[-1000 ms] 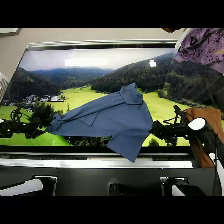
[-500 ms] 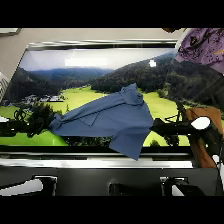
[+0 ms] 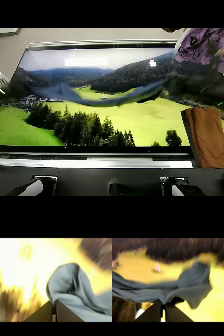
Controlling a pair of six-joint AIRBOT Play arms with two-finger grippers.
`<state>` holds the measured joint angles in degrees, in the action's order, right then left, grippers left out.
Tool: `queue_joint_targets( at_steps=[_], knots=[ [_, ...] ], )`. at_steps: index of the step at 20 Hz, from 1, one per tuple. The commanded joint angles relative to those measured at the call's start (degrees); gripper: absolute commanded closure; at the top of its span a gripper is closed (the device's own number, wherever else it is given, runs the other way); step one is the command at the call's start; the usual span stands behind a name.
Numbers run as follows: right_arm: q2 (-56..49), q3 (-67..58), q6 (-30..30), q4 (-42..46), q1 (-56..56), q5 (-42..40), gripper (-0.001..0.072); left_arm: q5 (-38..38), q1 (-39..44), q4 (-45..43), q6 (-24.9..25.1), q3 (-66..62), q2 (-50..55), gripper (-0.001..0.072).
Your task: Fold the clothes and pants, and hang the long-sleeved shirts on hangers.
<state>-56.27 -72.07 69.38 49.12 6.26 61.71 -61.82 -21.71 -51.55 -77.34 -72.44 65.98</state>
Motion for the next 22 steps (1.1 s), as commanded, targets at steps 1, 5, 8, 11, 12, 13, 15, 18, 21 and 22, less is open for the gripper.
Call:
queue_joint_targets(
  at_steps=[1,5,8,11,12,13,15,18,21,22],
  knots=[
    [0.4,-20.4,-0.5,6.8,0.0,2.8,0.0686,0.1,1.2,-1.9,-6.1,-21.6,-5.2,0.0695],
    [5.6,-38.6,5.1,18.3,0.0,3.3,0.0686,-2.6,1.2,-12.1,-13.3,-42.2,-11.5,0.0695],
    [11.8,-43.3,8.8,25.7,0.0,2.9,0.0686,-5.5,1.2,-20.0,-18.7,-45.0,-18.8,0.0695],
    [16.0,-43.3,12.3,28.1,0.0,3.3,0.0686,-10.8,1.2,-26.5,-22.4,-45.0,-23.7,0.0695],
    [16.3,-43.3,12.7,28.0,0.0,3.3,0.0686,-12.4,1.2,-28.6,-23.5,-45.0,-24.5,0.0695],
    [16.1,-43.3,13.4,28.0,0.0,3.3,0.0686,-13.5,1.2,-29.9,-23.8,-45.0,-24.7,0.0695],
    [14.2,-43.3,14.3,27.8,0.0,3.8,0.0686,-14.3,1.2,-30.1,-23.8,-42.9,-24.0,0.0695],
    [7.3,-43.3,16.9,23.3,0.0,7.3,0.0686,-14.3,1.2,-26.6,-20.5,-34.0,-21.2,0.0695],
    [-5.2,-43.3,20.1,17.2,0.0,15.6,0.0686,-13.5,1.5,-21.7,-15.3,-22.6,-13.9,0.0695],
    [-10.0,-43.3,20.2,15.9,0.0,18.2,0.0686,-12.3,2.0,-21.4,-13.9,-19.3,-10.6,0.0695]
  ],
)
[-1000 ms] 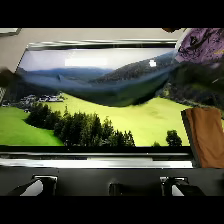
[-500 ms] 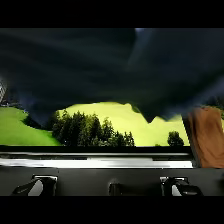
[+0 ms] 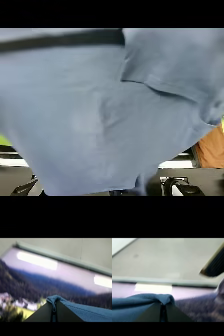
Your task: Fold the clothes and pants, and hang the long-sleeved shirts on hangers.
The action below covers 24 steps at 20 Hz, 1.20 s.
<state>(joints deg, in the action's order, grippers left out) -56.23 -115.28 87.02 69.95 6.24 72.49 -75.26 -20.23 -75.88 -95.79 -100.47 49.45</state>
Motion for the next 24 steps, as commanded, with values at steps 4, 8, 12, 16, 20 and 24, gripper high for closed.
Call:
queue_joint_targets(
  at_steps=[4,8,12,16,20,24],
  knots=[
    [-30.5,-0.1,2.3,-0.4,-5.0,8.3,0.0686,12.4,5.2,2.5,7.8,16.2,23.5,0.0695],
    [-47.6,-0.1,5.0,7.9,-9.4,-1.0,0.0686,20.4,8.7,1.3,7.8,12.1,42.8,0.0695],
    [-56.2,-0.1,9.5,11.3,-9.6,-10.4,0.0686,20.8,10.1,1.3,7.5,3.0,55.9,0.0695],
    [-57.8,-0.1,9.8,14.3,-9.6,-9.8,0.0686,18.7,10.1,1.3,4.4,1.3,58.2,0.0695],
    [-57.6,-0.1,9.4,16.4,-9.6,-0.7,0.0686,4.8,10.1,1.2,0.3,1.3,57.9,0.0695],
    [-57.6,-0.1,9.0,16.5,-9.6,8.5,0.0685,-7.8,11.2,1.2,-0.7,1.4,58.0,0.0694]
  ],
)
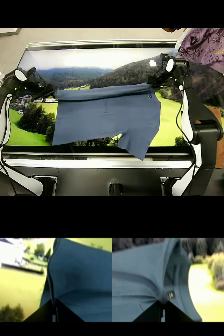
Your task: Fold the clothes and pants, and hang the long-sleeved shirts on hangers.
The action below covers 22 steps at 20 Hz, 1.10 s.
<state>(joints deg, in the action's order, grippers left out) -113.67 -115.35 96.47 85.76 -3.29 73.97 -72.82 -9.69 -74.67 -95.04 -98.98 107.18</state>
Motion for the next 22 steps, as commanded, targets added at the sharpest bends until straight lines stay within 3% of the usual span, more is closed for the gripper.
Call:
queue_joint_targets(
  at_steps=[1,10,17,22],
  knots=[
    [-0.2,0.0,-0.5,0.7,-0.1,8.5,0.0685,-11.6,1.0,0.0,-1.5,0.0,0.3,0.0694],
    [-2.8,0.0,-0.5,0.4,-0.1,14.2,0.0685,-12.7,2.6,-3.5,-2.6,5.5,0.7,0.0693],
    [-4.5,0.0,-0.3,2.6,-0.1,13.8,0.0685,-12.0,2.5,-8.5,-2.5,5.7,1.0,0.0694],
    [-4.4,0.0,0.3,5.7,-0.1,14.3,0.0685,-12.9,1.0,-8.7,0.1,5.6,0.9,0.0693]
  ],
)
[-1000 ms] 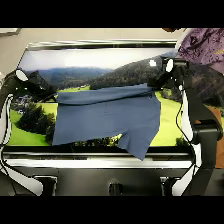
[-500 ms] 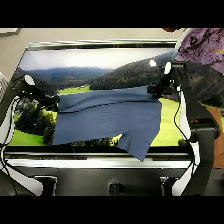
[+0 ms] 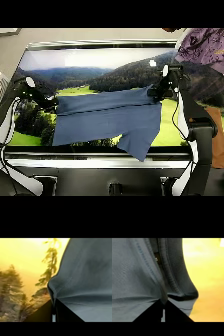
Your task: Fold the clothes and pants, and hang the long-sleeved shirts on hangers.
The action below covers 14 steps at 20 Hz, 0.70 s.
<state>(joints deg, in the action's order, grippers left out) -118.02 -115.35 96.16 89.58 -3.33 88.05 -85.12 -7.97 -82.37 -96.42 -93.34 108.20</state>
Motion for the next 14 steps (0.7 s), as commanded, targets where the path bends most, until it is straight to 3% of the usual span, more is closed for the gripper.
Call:
queue_joint_targets(
  at_steps=[1,9,10,11,12,13,14],
  knots=[
    [0.0,0.0,0.6,2.2,0.1,0.2,0.0685,-0.6,-1.0,-1.0,1.9,-0.1,-0.4,0.0693],
    [-0.1,0.0,0.5,-1.5,-0.2,0.5,0.0684,-0.3,-0.5,2.4,2.1,0.0,0.1,0.0692],
    [-0.1,0.0,0.3,-1.9,-0.2,0.6,0.0669,0.0,-0.3,2.4,2.1,0.0,0.1,0.069],
    [-0.1,0.0,0.2,-2.1,-0.2,0.6,0.0588,0.3,0.0,2.4,2.1,-0.1,0.1,0.0662],
    [-0.1,0.0,0.3,-2.5,-0.2,1.2,0.0505,0.5,0.1,2.5,1.8,-0.1,0.1,0.0571],
    [-0.1,0.0,0.2,-3.0,-0.2,2.0,0.0404,0.5,0.2,2.7,1.4,-0.1,0.0,0.043],
    [0.2,0.0,-0.2,-4.0,0.0,2.6,0.0304,0.5,0.1,2.9,1.2,-0.5,-0.3,0.024]
  ],
)
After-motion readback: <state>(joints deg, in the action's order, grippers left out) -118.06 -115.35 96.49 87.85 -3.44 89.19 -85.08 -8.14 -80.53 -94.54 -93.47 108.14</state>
